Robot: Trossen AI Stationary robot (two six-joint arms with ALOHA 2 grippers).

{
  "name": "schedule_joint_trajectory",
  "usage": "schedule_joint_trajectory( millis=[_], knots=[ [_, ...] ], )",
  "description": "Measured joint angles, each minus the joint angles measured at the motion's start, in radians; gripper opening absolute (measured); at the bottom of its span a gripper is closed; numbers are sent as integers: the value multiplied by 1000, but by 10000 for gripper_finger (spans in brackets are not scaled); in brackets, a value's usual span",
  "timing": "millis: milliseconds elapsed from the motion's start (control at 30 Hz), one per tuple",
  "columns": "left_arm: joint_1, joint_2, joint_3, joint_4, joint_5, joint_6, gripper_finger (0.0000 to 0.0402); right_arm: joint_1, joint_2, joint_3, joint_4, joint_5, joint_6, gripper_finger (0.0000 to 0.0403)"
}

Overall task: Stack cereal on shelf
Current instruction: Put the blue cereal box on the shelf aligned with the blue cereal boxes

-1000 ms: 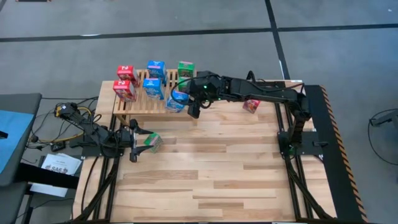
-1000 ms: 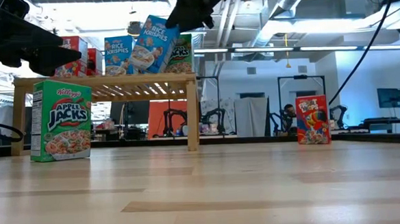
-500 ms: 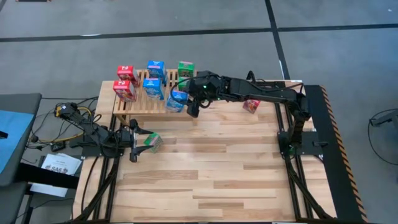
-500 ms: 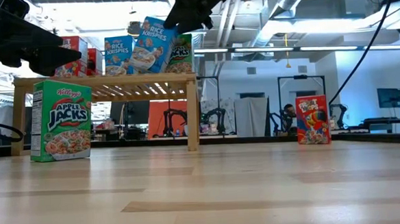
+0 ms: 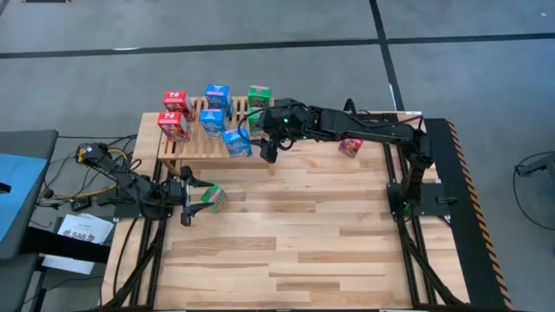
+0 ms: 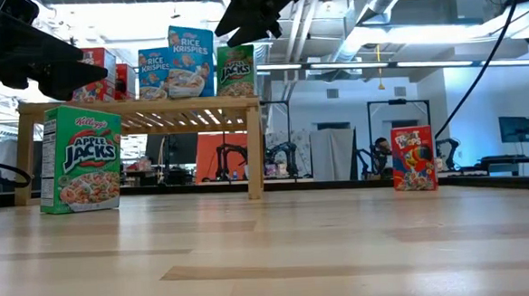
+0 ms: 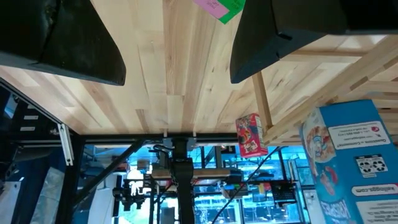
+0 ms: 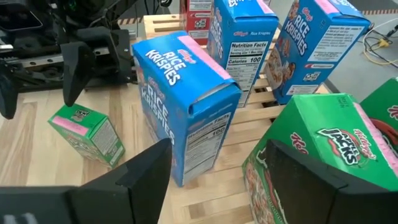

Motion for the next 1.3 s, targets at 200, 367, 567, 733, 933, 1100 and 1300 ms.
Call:
schedule_joint_trajectory(
  millis=[200,367,567,733,933,1100,1300],
  knots=[
    [0,0,0,0,0,0,281,9,-1,19,-37,1,0,286],
    [0,0,0,0,0,0,281,33,-4,62,-127,1,6,286],
    [0,0,0,0,0,0,281,73,-5,108,-299,-1,68,286],
    [0,0,0,0,0,0,281,113,-19,117,-433,-16,93,286],
    [0,0,0,0,0,0,281,174,-100,62,-442,27,119,286],
    [0,2,0,-2,0,0,281,244,-295,-186,-302,166,169,286],
    [0,9,0,2,0,0,281,307,-557,-634,202,292,214,286]
  ],
)
